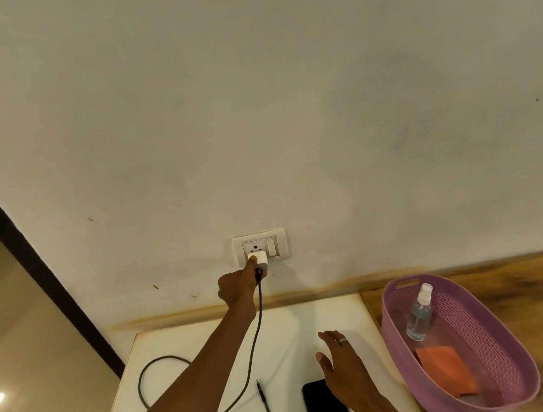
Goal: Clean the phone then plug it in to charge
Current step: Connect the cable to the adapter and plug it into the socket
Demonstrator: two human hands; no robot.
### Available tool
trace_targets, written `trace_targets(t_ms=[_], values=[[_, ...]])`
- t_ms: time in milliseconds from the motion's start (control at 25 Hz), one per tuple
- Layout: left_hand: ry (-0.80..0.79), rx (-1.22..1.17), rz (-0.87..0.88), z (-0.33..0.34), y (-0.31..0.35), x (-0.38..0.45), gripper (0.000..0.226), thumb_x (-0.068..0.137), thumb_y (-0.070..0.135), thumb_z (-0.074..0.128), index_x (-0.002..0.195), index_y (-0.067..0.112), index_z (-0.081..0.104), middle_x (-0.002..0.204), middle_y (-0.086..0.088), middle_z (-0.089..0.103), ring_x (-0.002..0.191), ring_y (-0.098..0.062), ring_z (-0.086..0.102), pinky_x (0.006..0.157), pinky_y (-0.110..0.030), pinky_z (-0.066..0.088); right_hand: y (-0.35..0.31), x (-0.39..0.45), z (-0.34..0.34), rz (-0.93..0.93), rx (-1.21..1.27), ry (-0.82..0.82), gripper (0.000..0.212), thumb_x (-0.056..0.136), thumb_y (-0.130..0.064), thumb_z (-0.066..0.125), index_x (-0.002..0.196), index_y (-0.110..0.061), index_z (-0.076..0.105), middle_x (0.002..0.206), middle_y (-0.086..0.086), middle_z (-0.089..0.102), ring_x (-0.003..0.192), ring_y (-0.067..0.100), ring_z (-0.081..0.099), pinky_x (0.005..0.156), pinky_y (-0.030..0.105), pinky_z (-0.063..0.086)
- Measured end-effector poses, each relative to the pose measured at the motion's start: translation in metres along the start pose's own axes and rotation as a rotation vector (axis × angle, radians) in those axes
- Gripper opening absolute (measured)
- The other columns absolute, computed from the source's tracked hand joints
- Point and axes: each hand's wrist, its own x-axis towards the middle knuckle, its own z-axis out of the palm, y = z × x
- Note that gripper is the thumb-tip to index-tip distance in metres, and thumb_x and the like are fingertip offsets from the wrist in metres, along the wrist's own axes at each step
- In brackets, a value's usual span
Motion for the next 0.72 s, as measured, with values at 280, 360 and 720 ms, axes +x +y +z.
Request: trace_targets(t_ms=[280, 360, 720], values=[[-0.006, -0.059, -0.052, 0.009, -0.001, 0.014, 0.050, 0.072, 0.034, 0.087, 0.091, -0.008, 0.067, 0.100, -0.022, 0.072, 0.095, -0.035, 0.071, 0.087, -0.043, 0.059, 0.001, 0.006, 0.002, -0.019, 0.013, 0.017, 0.048, 0.100, -0.034, 0.042, 0.146, -0.024, 0.033, 0.156, -0.004, 0.028, 0.146, 0.013, 0.023, 0.117, 0.027, 0.023], [-0.005, -0.119, -0.081, 0.012, 0.000, 0.018, 0.054, 0.071, 0.030, 0.089, 0.100, -0.010, 0.068, 0.103, -0.022, 0.072, 0.093, -0.036, 0.072, 0.085, -0.044, 0.060, 0.001, 0.008, 0.002, -0.024, 0.009, 0.022, 0.048, 0.100, -0.033, 0.042, 0.146, -0.024, 0.032, 0.156, -0.004, 0.028, 0.146, 0.013, 0.022, 0.117, 0.027, 0.022], [-0.131, -0.311, -0.143, 0.006, -0.001, 0.017, 0.054, 0.073, 0.021, 0.088, 0.109, -0.011, 0.065, 0.107, -0.023, 0.071, 0.084, -0.031, 0.072, 0.079, -0.035, 0.060, -0.008, 0.010, 0.002, -0.051, -0.061, 0.004, 0.051, 0.100, -0.034, 0.040, 0.148, -0.024, 0.028, 0.158, -0.002, 0.024, 0.147, 0.015, 0.019, 0.117, 0.028, 0.024]])
